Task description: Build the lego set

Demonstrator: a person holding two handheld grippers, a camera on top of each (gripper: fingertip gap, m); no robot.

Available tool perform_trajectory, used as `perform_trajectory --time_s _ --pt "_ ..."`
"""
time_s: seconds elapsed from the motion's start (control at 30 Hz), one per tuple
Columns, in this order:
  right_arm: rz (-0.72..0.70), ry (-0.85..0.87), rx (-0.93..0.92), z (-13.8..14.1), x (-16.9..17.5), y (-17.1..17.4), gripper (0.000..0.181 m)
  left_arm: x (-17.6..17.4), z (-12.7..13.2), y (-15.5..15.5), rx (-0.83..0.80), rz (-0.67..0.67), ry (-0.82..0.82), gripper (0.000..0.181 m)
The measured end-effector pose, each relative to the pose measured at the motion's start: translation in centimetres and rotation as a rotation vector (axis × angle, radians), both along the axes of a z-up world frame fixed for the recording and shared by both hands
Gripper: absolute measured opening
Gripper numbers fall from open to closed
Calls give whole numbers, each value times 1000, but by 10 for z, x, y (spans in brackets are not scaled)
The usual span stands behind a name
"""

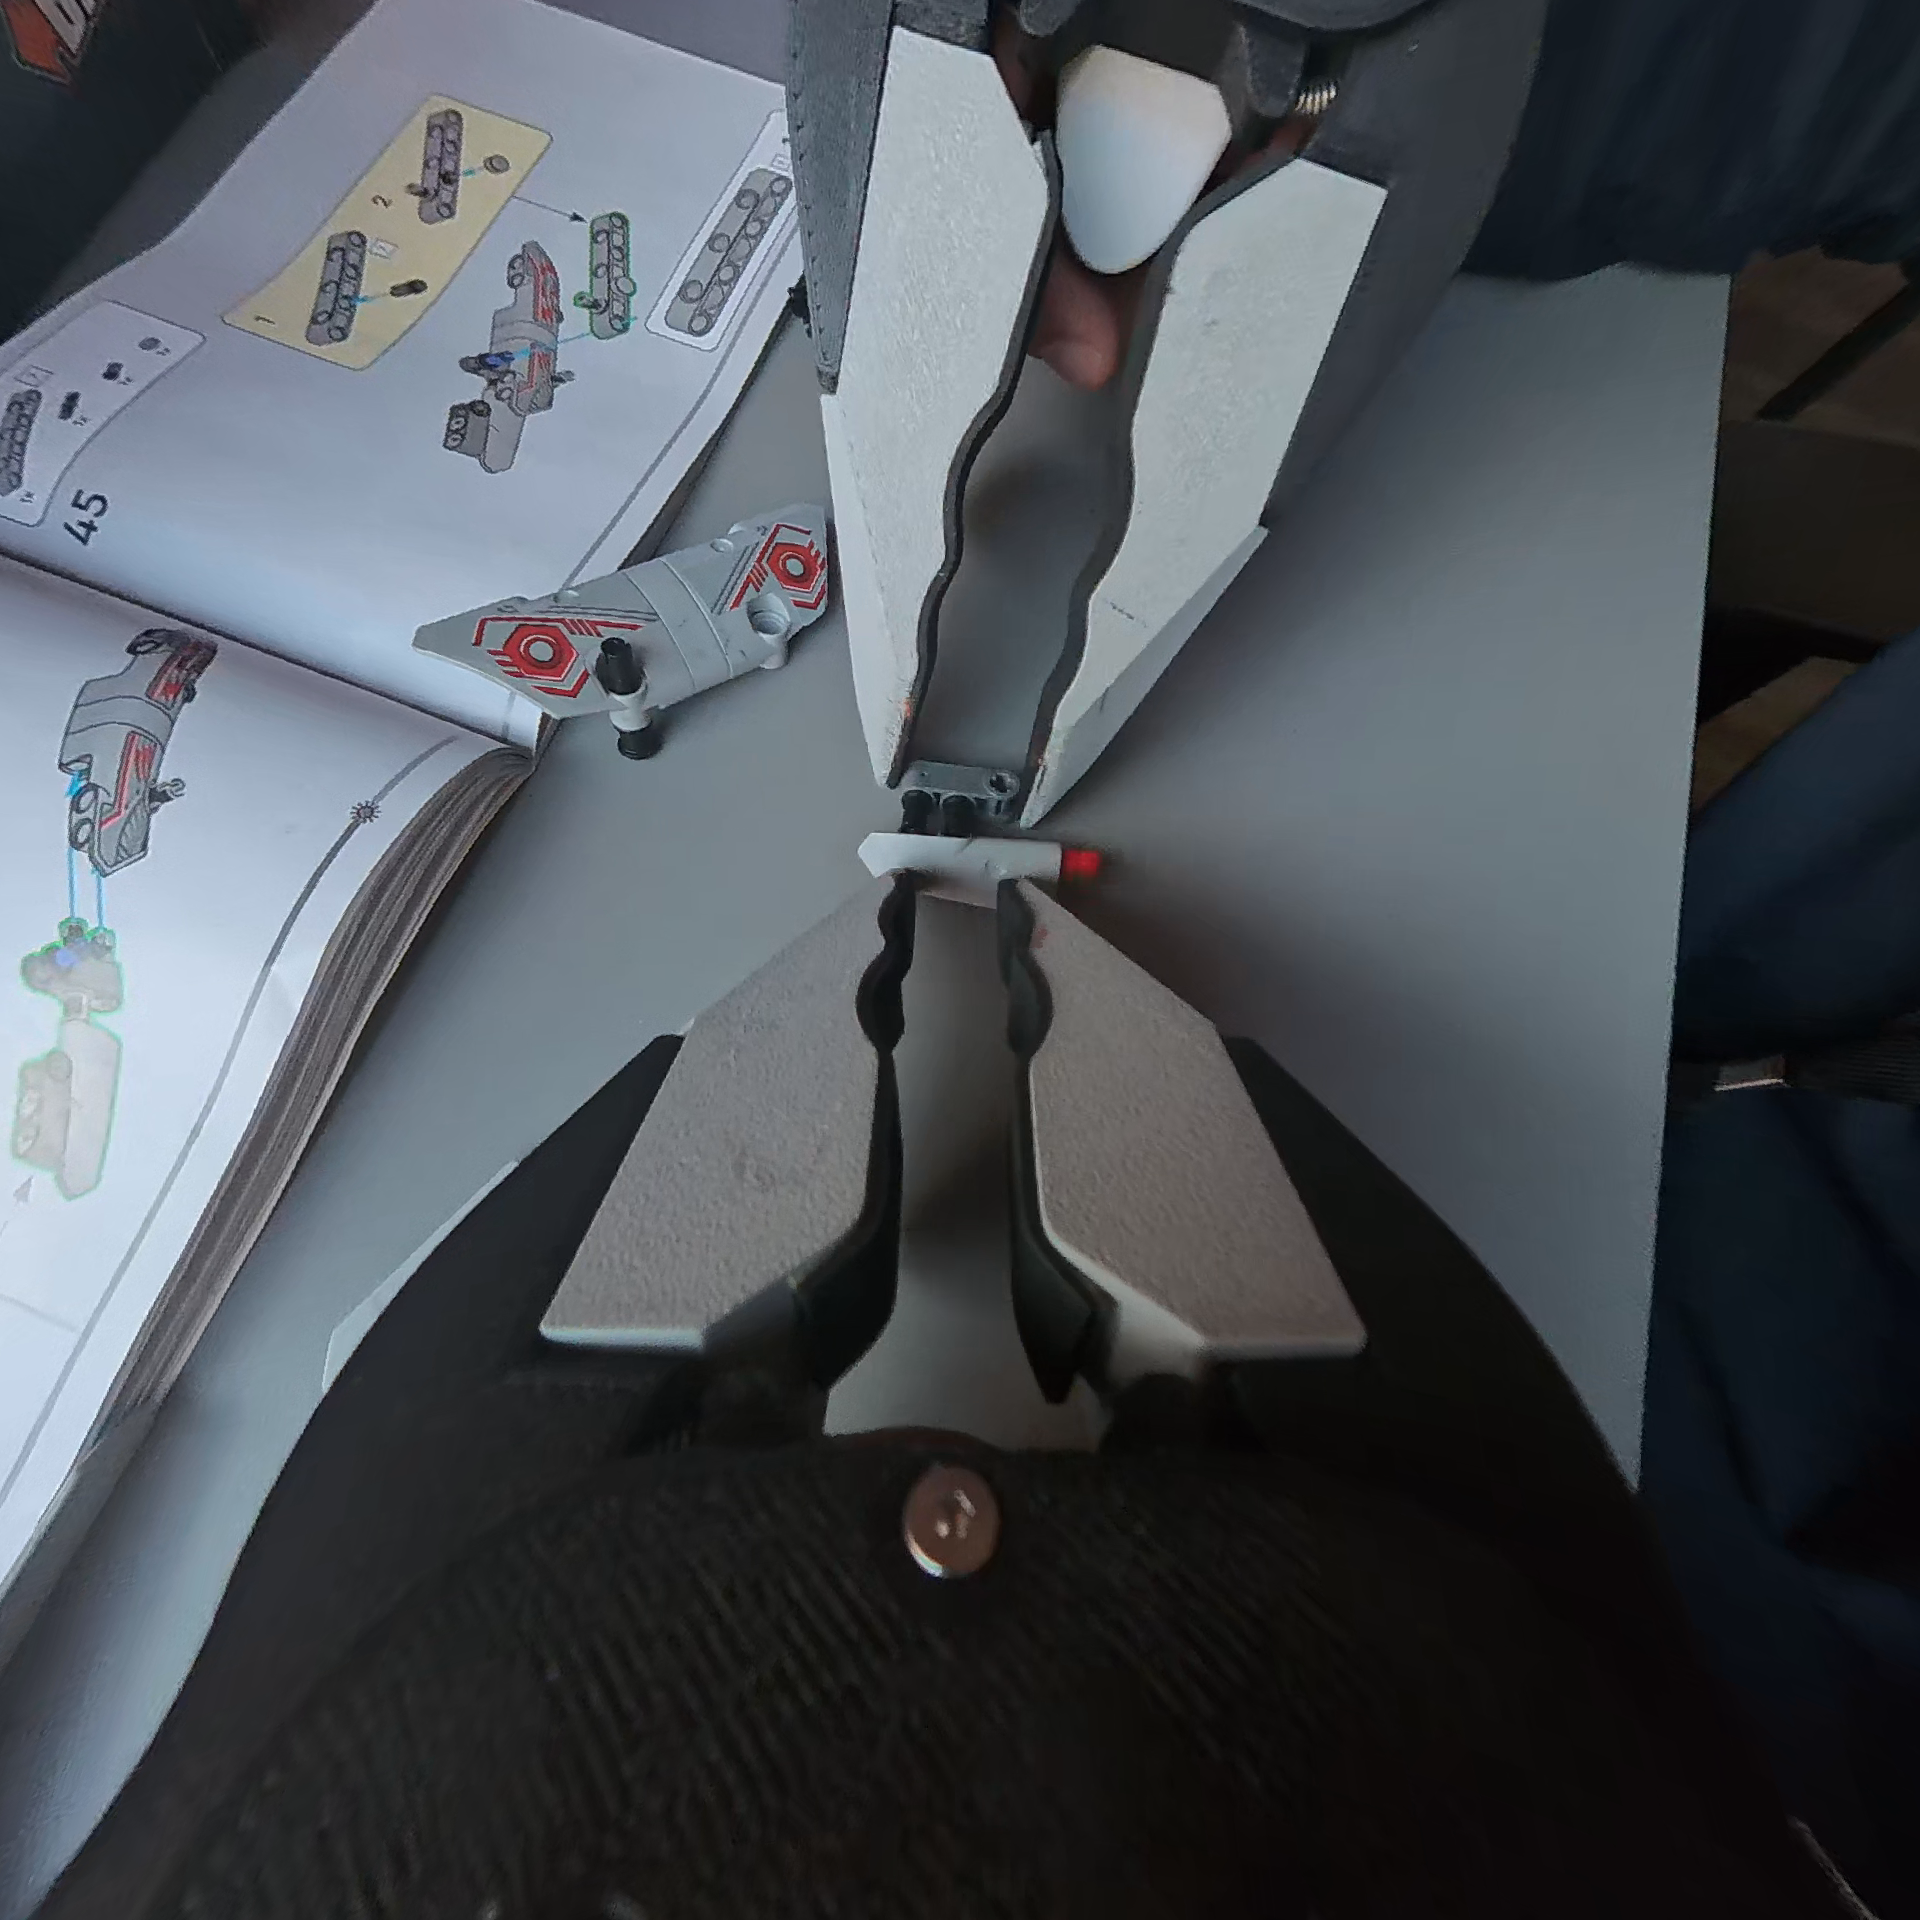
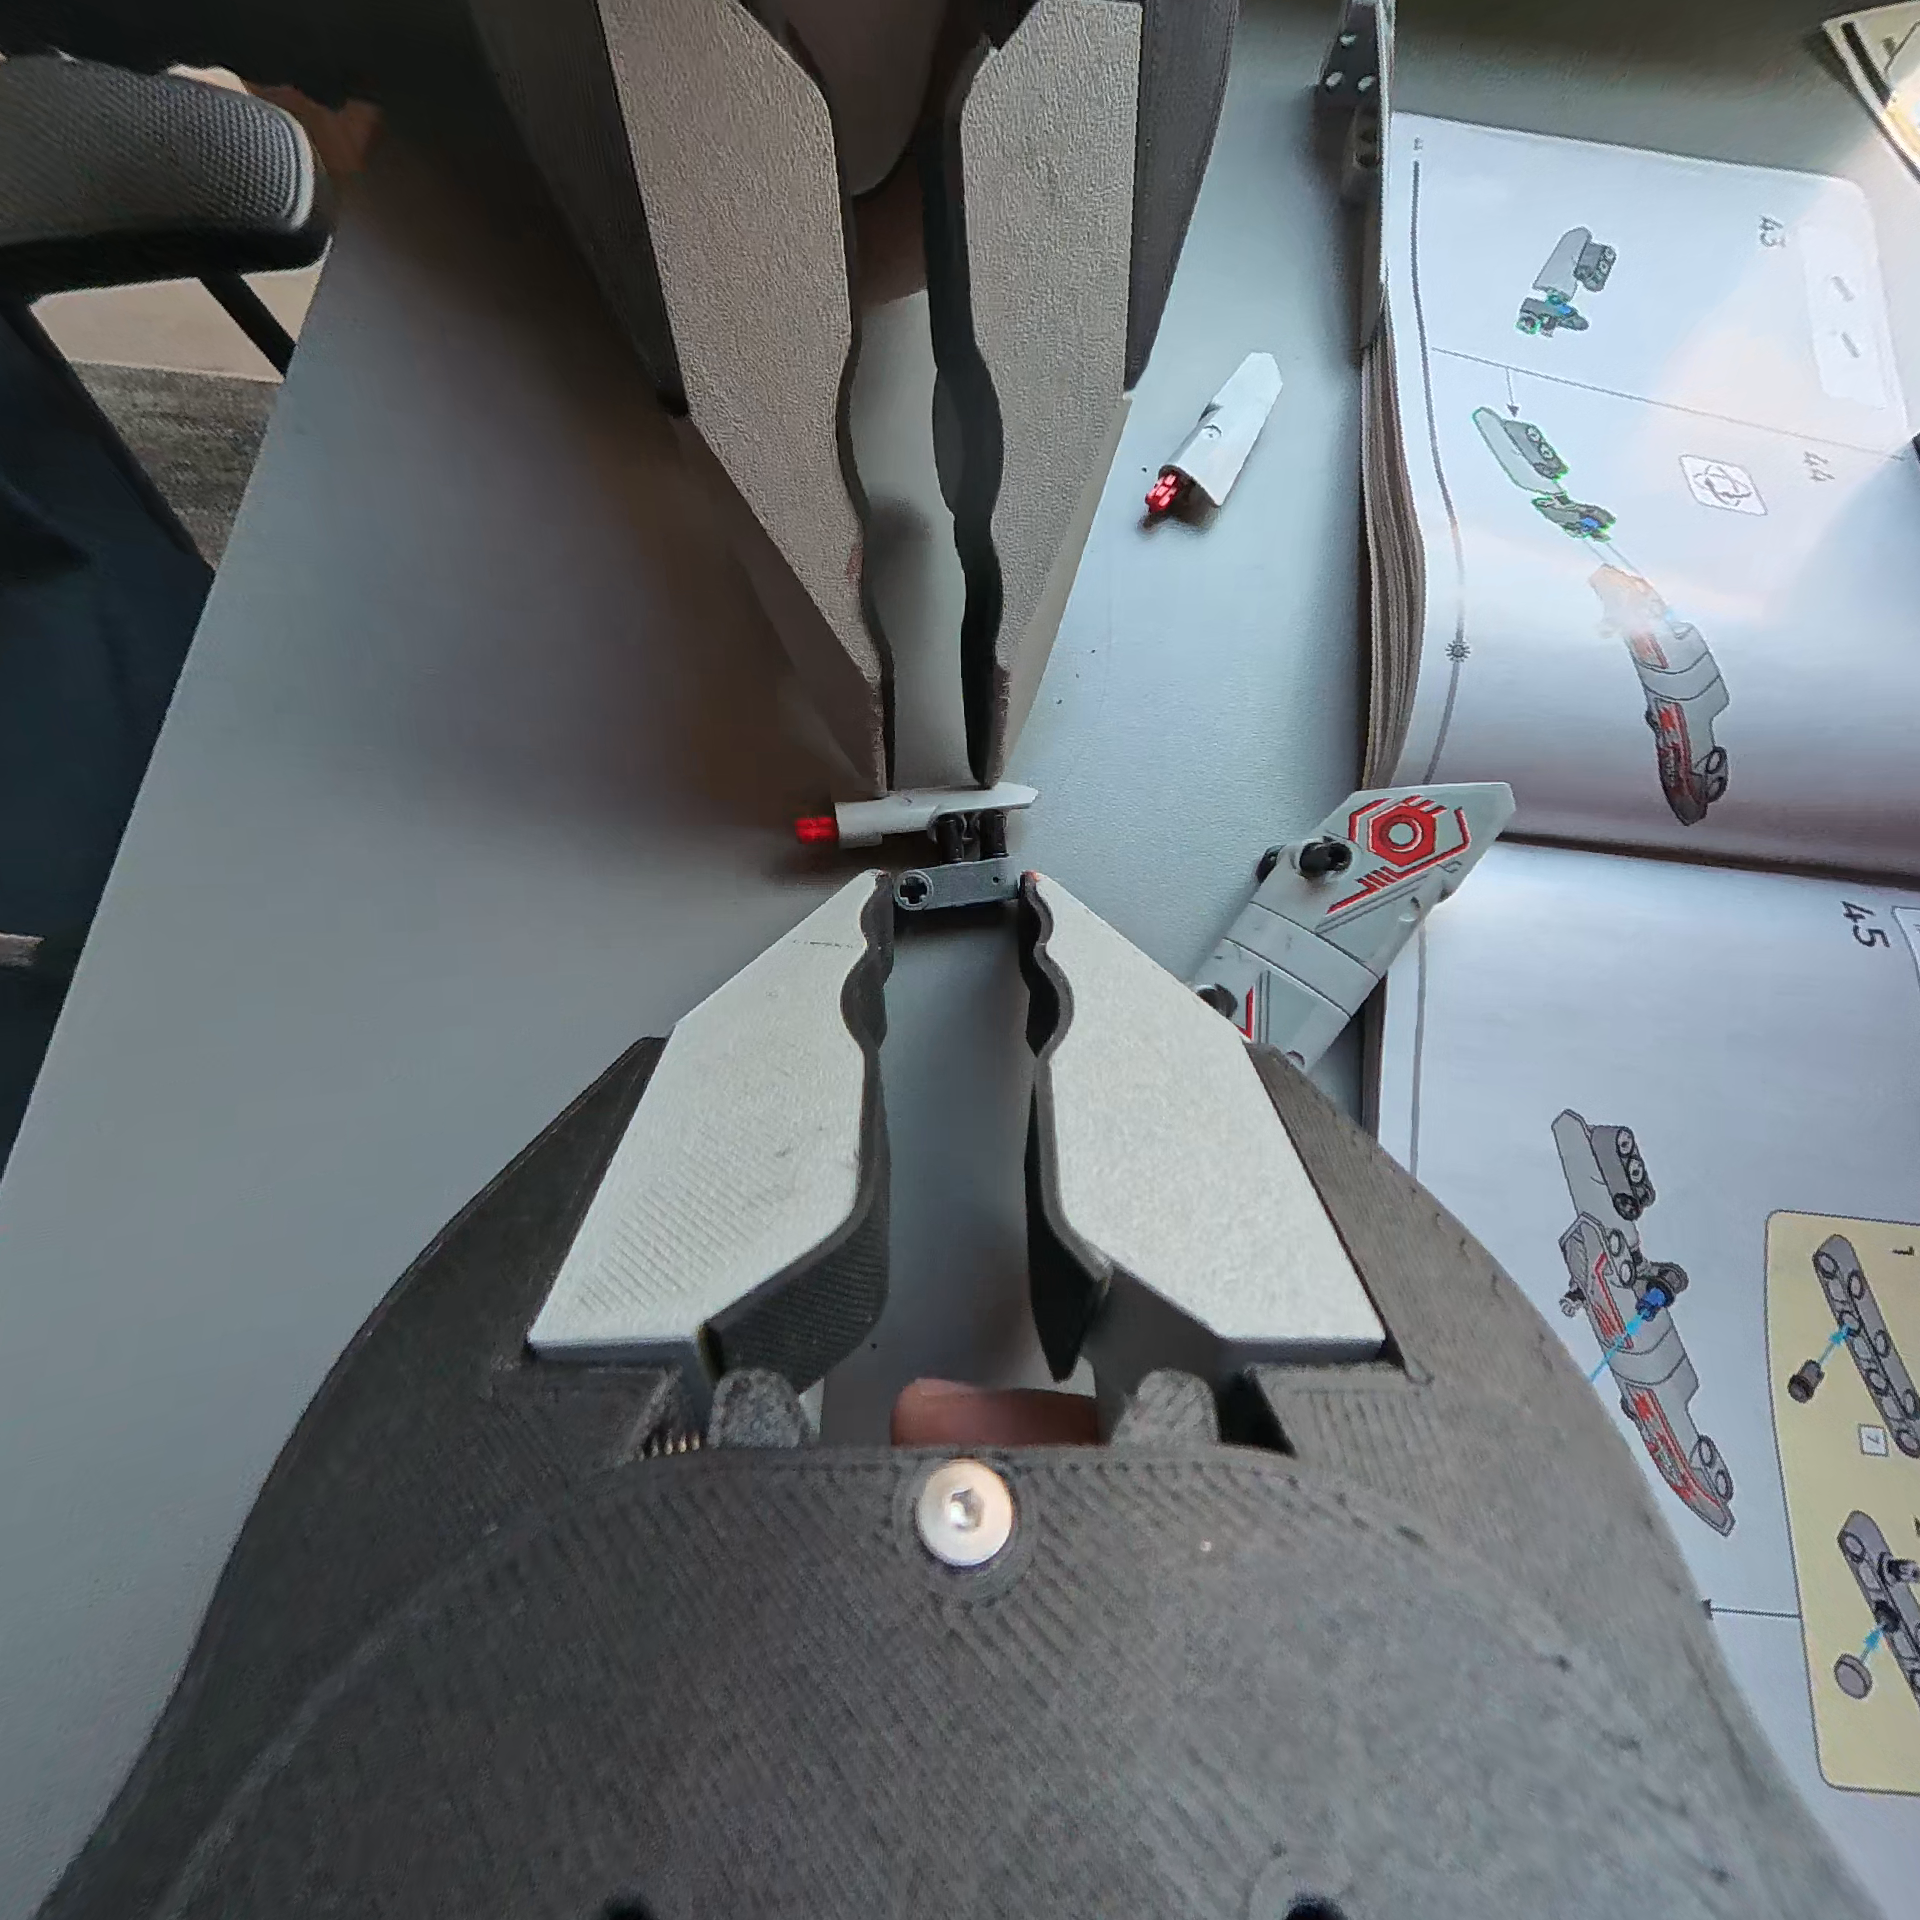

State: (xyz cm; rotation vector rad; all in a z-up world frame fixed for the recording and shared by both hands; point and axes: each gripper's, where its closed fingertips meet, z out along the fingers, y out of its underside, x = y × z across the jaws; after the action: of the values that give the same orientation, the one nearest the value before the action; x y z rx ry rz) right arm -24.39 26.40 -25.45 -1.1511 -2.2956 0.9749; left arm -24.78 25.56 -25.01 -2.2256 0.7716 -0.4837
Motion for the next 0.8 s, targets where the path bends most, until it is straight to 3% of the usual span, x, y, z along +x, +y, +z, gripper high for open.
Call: perform_trajectory --time_s 0.47,0.8 --pt "8 -25 149 1 4 8 20 1 2 7 0 2 -22 18" --pt "4 -90 190 0 10 8 21 1 9 13 38 18 -52 13"
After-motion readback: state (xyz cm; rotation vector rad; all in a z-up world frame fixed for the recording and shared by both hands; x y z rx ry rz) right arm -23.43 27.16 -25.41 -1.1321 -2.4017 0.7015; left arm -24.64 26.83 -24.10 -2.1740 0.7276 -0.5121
